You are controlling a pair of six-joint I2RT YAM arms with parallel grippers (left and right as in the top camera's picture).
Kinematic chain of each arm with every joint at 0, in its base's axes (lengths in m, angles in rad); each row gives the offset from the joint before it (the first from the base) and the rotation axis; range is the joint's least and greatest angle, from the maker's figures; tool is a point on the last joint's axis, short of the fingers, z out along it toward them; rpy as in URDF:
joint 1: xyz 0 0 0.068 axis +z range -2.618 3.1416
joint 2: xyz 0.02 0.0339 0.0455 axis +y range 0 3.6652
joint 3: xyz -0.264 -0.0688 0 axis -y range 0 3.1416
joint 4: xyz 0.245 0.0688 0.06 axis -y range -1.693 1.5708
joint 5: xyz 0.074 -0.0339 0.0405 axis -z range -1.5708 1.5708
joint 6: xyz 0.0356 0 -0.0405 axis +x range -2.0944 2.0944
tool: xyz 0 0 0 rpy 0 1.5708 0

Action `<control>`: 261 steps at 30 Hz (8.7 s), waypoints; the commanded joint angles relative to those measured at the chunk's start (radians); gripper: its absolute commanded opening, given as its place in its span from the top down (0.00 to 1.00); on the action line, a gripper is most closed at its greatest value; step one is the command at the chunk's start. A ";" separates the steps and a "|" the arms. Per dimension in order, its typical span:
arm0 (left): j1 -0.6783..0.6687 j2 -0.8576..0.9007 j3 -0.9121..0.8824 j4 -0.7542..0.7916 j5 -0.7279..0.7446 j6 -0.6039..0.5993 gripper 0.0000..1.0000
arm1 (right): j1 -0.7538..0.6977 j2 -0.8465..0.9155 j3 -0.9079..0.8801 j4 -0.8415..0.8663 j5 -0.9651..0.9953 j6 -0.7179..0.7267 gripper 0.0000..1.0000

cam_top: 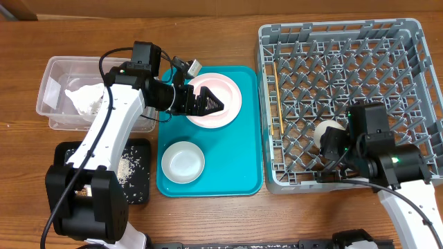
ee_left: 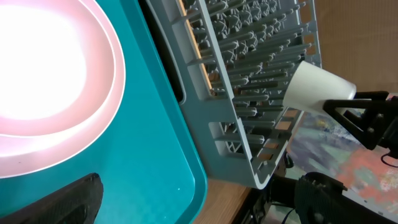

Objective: Sort waste into correct bins and load items into the dishwasher
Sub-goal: 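Lower the white cup upright into the rack and open the right gripper, then move the right gripper left to the grey bowl on the teal tray, then grasp the rim of the grey bowl with the right gripper, then lift the grey bowl and set it down in the upper rack area, then reposition the right gripper above the grey bowl's rim, then grasp the bowl rim and tilt the bowl onto its side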

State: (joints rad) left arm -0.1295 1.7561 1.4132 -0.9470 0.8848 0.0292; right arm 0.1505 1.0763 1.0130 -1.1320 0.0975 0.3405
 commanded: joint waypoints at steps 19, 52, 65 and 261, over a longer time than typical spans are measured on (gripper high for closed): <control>-0.005 -0.016 0.013 -0.011 -0.006 0.008 0.00 | 0.000 0.160 0.019 -0.008 0.037 0.011 0.25; 0.362 -0.148 0.137 -0.181 -0.063 -0.052 0.00 | 0.473 0.341 0.223 0.328 -0.472 -0.035 0.27; 0.547 -0.227 0.137 -0.235 -0.317 -0.150 0.00 | 0.867 0.661 0.223 0.604 -0.254 -0.185 0.27; 0.555 -0.227 0.136 -0.256 -0.380 -0.149 0.00 | -0.229 0.729 0.485 0.561 -1.168 -0.259 0.96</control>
State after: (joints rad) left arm 0.4274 1.5383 1.5318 -1.2049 0.5030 -0.1062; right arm -0.0067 1.7267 1.4788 -0.6025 -0.7467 0.0784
